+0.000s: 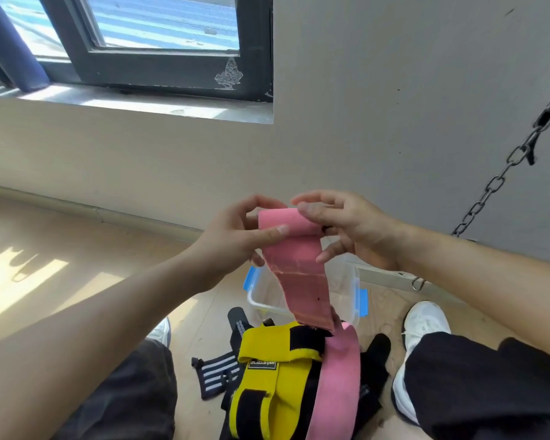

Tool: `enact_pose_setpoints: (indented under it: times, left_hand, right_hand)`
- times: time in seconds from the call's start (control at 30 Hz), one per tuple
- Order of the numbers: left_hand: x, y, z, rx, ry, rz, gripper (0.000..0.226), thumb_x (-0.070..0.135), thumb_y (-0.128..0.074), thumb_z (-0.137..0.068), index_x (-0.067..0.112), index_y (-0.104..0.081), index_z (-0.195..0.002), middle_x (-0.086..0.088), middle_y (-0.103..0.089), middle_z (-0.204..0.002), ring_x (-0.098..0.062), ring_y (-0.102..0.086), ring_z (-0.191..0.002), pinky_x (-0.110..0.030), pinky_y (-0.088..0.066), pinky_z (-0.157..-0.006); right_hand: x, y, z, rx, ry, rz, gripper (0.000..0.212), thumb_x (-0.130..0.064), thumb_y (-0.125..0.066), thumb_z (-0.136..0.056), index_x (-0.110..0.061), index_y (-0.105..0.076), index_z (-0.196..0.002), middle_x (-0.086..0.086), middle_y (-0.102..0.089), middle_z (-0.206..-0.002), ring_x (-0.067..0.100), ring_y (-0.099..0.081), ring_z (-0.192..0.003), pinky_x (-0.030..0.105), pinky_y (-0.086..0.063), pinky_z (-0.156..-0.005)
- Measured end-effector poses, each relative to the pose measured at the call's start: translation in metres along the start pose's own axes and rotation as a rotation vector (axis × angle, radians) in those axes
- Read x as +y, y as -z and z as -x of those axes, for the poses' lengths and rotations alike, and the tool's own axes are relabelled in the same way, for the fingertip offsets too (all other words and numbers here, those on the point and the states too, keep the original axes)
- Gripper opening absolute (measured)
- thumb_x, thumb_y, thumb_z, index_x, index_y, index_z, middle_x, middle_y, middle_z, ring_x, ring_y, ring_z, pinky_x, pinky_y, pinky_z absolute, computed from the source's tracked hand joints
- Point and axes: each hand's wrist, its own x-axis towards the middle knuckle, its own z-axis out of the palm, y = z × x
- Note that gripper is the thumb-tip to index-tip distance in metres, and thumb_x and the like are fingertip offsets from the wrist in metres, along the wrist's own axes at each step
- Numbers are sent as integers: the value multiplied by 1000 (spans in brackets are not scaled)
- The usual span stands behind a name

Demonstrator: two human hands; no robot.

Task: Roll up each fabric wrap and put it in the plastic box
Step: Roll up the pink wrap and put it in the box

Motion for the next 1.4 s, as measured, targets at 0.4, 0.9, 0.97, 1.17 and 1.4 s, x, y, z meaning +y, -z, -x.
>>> enact_pose_setpoints:
  times: [0.4,0.9,0.97,1.17,1.4]
  left_hand:
    - [-9,-27,-7,-159,125,21,41,45,-69,-92,19,-65,-125,-7,-75,-111,-23,-74,-99,-34,-61,-72]
    - [10,-35,-15,17,-119,86,35,4,-73,-88,6,-64,-123,-11,-73,-99,-23,-67,-83,-26,-57,-63]
    - [10,-31,-15,35,-143,106,37,5,-74,-86,9,-65,-121,-7,-73,-97,-20,-68,-81,-27,-56,-63]
    - [6,-22,-10,37,-173,59,39,-2,-74,-86,9,-64,-122,-5,-70,-96,-12,-65,-77,-23,-52,-61]
    - [4,-10,-7,-103,72,16,35,20,-73,-93,21,-65,-127,-1,-74,-106,-19,-73,-92,-29,-57,-62]
  right_hand:
    - [15,27,19,48,66,39,38,-27,-73,-79,-10,-69,-112,7,-72,-99,22,-72,-89,35,-63,-65]
    - [15,35,29,12,18,17,51,-45,-64,-85,-13,-65,-125,14,-69,-120,22,-70,-104,40,-60,-75]
    - [13,32,27,20,19,8,56,-51,-62,-82,-12,-66,-123,10,-70,-112,20,-69,-96,40,-60,-75]
    - [14,27,21,20,73,-14,50,-40,-70,-80,-15,-68,-123,9,-69,-108,23,-70,-97,39,-60,-74]
    - [12,19,11,12,153,-56,44,-20,-75,-78,-11,-66,-120,12,-67,-95,24,-69,-88,33,-62,-68]
